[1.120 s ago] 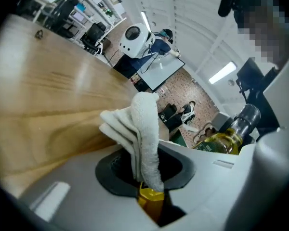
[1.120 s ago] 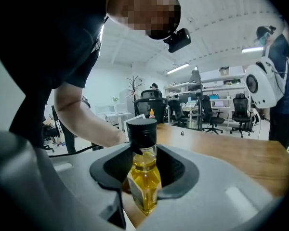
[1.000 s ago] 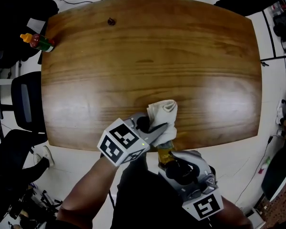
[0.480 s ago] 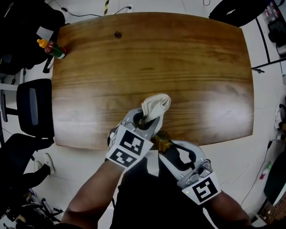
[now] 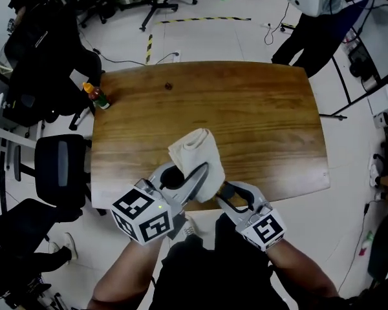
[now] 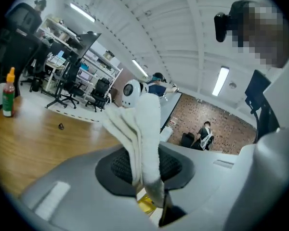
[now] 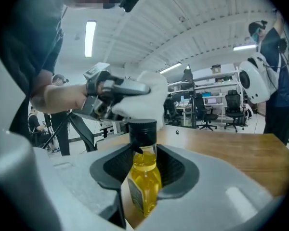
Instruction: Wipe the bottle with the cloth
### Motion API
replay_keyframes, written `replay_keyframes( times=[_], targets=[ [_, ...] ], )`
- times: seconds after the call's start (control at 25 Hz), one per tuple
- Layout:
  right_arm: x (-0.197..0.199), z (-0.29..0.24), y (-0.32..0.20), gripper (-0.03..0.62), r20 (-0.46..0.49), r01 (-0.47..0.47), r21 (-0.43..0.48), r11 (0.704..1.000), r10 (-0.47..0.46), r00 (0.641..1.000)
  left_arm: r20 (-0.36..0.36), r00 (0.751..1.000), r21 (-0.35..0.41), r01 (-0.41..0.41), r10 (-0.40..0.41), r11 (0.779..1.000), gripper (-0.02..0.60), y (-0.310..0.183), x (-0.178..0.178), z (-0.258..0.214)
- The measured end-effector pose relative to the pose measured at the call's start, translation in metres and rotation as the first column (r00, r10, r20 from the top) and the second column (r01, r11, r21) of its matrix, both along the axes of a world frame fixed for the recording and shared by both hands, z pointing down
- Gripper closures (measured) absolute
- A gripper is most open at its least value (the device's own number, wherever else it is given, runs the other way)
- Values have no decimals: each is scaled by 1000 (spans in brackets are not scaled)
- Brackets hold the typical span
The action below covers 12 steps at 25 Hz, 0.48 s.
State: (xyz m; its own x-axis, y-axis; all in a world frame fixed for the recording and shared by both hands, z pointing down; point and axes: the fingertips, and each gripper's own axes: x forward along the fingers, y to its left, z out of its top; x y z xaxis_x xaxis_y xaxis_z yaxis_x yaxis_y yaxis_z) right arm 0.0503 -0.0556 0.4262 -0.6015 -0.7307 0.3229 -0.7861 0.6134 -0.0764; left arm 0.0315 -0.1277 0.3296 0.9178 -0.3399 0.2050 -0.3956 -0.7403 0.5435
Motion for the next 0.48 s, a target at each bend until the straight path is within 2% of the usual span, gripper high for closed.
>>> replay_keyframes(
  times=[0.12, 0.2, 0.32, 0.48],
  targets=[
    [3, 4, -8, 462, 9, -24, -5, 1000, 24, 1000, -92, 993, 12, -68, 69, 998, 479, 20, 12, -37],
    [7, 5, -10, 462, 18, -34, -7, 999, 34, 999, -114, 985, 9, -129, 129, 992, 479, 37, 29, -44],
    [9, 5, -6, 462, 18, -32, -13, 999, 32, 999, -78, 983, 17, -163, 163, 987, 479, 53, 49, -31],
    [10, 8, 0, 462, 6, -19, -18, 1000, 19, 1000, 8, 986, -42, -167, 168, 985, 480, 57, 58, 7]
  ],
)
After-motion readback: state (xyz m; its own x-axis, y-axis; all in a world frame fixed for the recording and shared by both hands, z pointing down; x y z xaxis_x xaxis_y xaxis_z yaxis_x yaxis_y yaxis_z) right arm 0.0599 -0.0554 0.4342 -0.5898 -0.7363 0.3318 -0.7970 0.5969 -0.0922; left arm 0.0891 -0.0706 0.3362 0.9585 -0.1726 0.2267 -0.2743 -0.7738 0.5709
